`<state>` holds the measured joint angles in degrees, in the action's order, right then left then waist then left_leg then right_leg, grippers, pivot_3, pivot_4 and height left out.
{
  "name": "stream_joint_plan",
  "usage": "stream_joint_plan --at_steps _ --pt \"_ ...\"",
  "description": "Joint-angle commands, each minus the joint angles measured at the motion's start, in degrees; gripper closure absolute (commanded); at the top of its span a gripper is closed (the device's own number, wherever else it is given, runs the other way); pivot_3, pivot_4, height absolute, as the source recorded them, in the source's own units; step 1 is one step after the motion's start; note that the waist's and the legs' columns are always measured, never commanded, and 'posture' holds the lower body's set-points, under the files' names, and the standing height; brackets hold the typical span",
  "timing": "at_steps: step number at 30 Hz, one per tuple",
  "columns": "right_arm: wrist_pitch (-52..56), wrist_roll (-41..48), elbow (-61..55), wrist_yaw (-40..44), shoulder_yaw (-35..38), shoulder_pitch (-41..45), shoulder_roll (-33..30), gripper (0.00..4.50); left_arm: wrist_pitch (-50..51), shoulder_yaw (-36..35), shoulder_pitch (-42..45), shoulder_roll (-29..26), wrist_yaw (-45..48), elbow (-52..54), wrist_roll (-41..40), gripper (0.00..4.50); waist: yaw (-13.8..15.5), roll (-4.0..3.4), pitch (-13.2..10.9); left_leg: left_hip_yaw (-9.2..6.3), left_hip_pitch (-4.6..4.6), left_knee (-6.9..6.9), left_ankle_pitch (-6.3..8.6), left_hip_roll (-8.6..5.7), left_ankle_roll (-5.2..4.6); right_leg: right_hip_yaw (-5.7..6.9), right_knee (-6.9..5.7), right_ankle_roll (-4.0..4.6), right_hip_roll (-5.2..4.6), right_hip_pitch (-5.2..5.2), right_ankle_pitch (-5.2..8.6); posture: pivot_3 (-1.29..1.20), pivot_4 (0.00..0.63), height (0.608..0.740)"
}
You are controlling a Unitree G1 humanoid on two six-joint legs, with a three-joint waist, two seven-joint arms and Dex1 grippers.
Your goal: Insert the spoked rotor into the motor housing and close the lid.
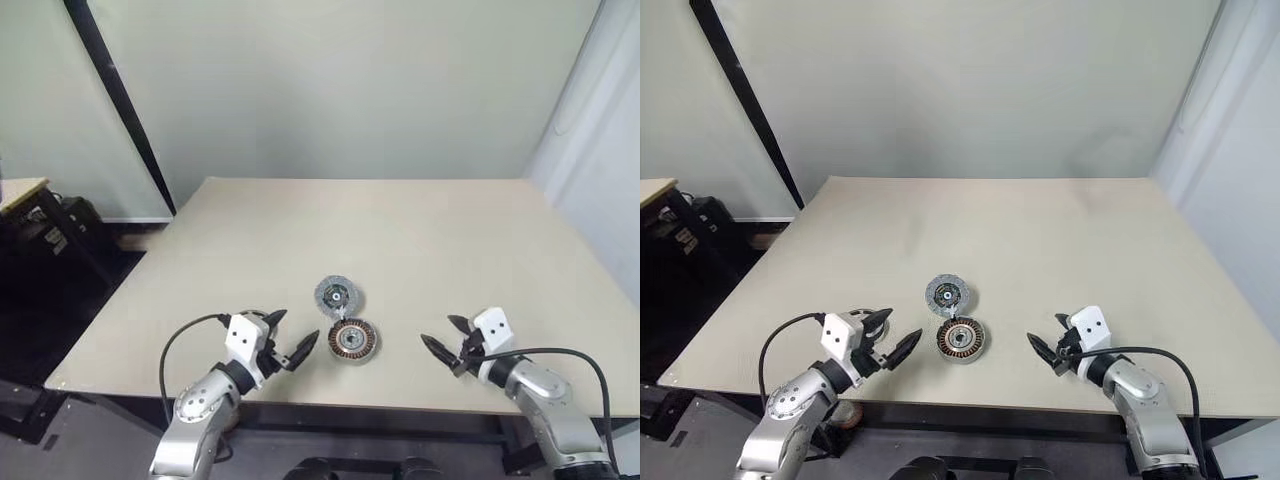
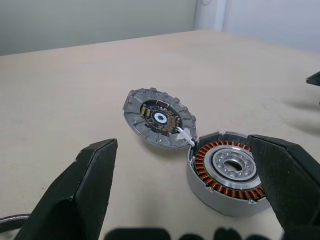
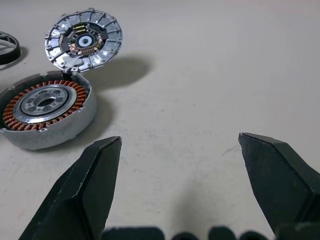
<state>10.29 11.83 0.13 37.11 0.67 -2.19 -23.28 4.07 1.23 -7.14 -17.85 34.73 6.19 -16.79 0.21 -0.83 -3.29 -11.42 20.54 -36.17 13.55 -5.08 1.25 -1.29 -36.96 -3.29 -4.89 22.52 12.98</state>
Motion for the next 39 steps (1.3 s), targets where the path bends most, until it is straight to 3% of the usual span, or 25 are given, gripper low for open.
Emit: stream_joint_plan --at_steps 1,31,39 --pt "-1.4 0.8 -1.8 0.3 -0.1 0.8 0.6 0.41 0.1 -0.8 0.8 -0.1 0.0 2.5 -1.0 0.05 0.0 0.00 0.0 0.00 0.00 0.00 -0.05 0.00 -0.09 0.00 0.00 0.00 0.00 0.00 0.00 0.00 0.000 0.740" --pt "-0.4 0.4 -4.5 -0.3 -1.5 2.0 1.5 0.41 1.9 -0.2 2.6 0.1 0.3 3.6 -0.7 0.05 0.0 0.00 0.0 0.00 0.01 0.00 0.00 0.00 0.01 -0.01 0.00 0.00 0.00 0.01 0.00 0.00 0.000 0.740" --pt "3.4 2.6 -7.9 -2.2 1.3 1.0 1.3 0.41 3.6 0.4 1.7 0.0 1.9 4.8 -2.0 0.05 0.0 0.00 0.0 -0.01 0.03 0.02 -0.10 0.00 -0.17 -0.01 0.00 0.00 0.00 0.03 0.00 0.00 0.000 0.740"
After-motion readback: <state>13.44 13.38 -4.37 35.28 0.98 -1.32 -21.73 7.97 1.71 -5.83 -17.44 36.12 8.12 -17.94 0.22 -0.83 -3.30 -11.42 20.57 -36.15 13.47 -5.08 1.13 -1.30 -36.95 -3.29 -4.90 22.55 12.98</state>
